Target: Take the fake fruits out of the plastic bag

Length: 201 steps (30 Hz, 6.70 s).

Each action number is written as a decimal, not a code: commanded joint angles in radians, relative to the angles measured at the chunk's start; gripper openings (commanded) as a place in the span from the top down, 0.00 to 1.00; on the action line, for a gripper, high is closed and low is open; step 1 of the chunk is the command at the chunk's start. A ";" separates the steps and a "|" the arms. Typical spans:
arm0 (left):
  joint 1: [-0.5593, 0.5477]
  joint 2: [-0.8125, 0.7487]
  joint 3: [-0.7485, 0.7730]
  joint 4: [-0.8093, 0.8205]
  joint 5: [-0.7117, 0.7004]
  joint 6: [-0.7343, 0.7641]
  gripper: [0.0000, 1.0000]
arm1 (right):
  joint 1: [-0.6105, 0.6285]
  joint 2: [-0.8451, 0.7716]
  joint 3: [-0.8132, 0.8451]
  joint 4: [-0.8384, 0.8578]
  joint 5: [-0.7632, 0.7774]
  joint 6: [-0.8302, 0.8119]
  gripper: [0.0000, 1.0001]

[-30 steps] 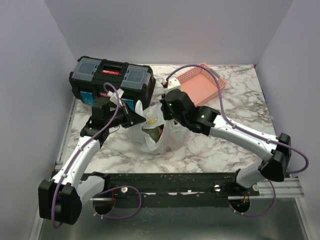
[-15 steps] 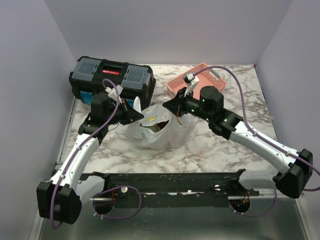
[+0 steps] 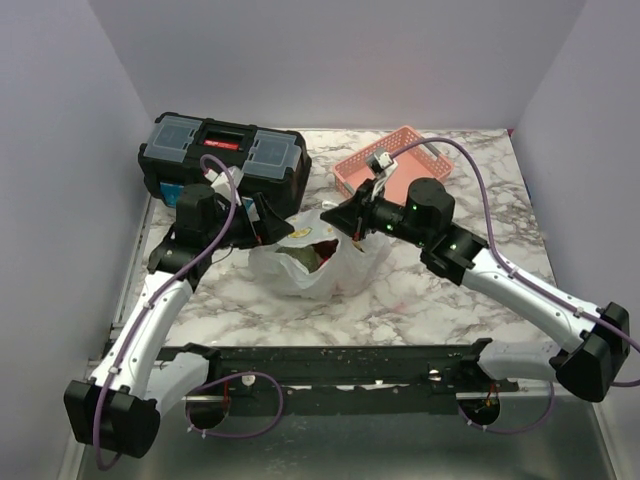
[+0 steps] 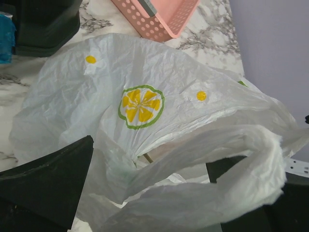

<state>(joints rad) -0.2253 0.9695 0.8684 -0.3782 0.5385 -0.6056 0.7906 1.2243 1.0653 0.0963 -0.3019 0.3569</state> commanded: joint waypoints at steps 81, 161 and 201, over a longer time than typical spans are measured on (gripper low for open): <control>-0.061 -0.060 0.159 -0.047 -0.128 -0.017 1.00 | 0.202 0.169 0.031 -0.262 0.056 0.142 0.96; -0.155 -0.348 -0.094 -0.033 -0.327 0.321 1.00 | 0.278 -0.026 -0.343 -0.281 0.385 0.138 0.18; -0.286 -0.454 -0.144 0.036 -0.444 0.193 1.00 | 0.279 -0.288 -0.409 -0.513 0.487 0.414 0.41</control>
<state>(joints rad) -0.5129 0.4263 0.6636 -0.3531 0.0406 -0.4519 1.0660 1.0328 0.6834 -0.4042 0.1600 0.7979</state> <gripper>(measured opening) 0.004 0.631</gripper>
